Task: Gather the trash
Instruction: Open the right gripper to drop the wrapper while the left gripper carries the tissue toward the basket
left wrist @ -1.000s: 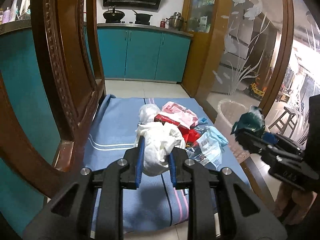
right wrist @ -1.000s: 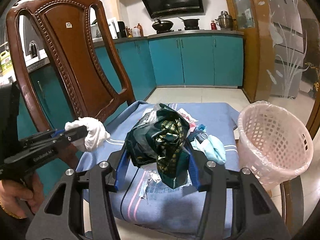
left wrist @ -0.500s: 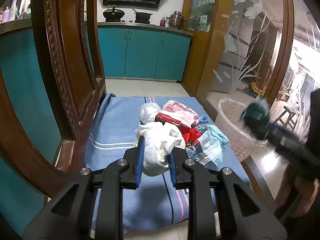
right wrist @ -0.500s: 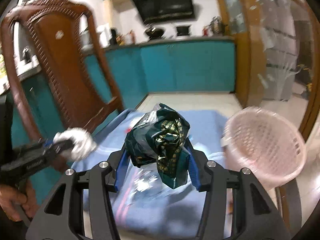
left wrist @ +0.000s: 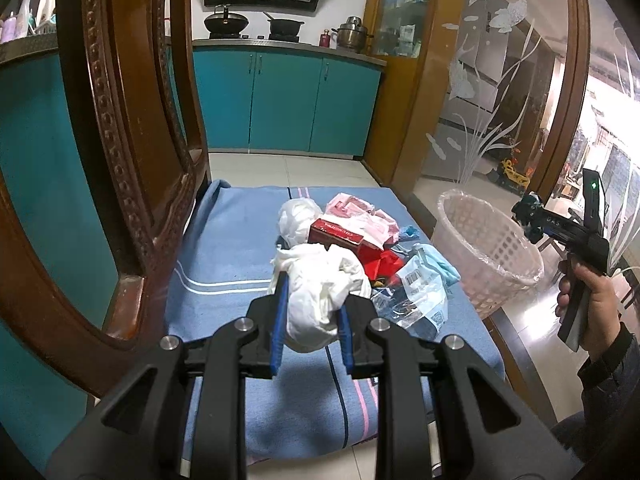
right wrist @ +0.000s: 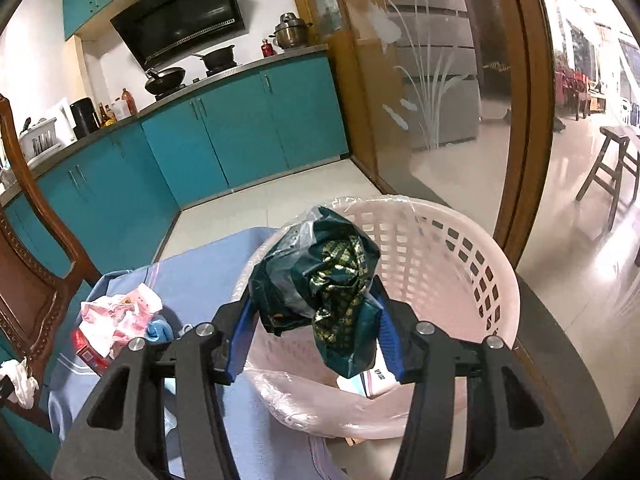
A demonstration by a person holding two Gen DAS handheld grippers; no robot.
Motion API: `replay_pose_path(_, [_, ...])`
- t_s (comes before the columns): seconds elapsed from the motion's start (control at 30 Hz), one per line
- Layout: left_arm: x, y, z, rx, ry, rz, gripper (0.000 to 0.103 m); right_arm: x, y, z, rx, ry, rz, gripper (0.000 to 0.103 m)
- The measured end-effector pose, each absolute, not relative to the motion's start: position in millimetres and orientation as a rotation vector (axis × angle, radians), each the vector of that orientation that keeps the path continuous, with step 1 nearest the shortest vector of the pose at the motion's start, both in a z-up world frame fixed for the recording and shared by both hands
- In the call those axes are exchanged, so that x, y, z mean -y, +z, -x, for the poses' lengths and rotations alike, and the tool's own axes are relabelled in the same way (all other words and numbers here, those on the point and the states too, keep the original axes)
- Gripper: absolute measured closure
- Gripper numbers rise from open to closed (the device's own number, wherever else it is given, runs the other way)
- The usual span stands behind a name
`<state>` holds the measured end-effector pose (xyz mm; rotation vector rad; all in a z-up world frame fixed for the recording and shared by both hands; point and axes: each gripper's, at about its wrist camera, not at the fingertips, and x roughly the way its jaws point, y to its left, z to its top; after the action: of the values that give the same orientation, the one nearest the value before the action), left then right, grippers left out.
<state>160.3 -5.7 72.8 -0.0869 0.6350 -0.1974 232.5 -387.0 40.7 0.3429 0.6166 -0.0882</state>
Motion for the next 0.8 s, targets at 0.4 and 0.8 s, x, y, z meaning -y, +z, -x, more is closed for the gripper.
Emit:
replay_pose_path(0.4, [21.8,64.4,-169.3,-0.65,-0.214,0.036,0.08,392.4,72.8,-196.5,-0.481,-0.122,-0.335,0.01])
replay_pose_path(0.8, [207.3,100.4,-239.8,-0.639,-0.52,-0.031,0.079,440.6,77.9,-175.7,-0.386,-0.237,-0.459,0.006])
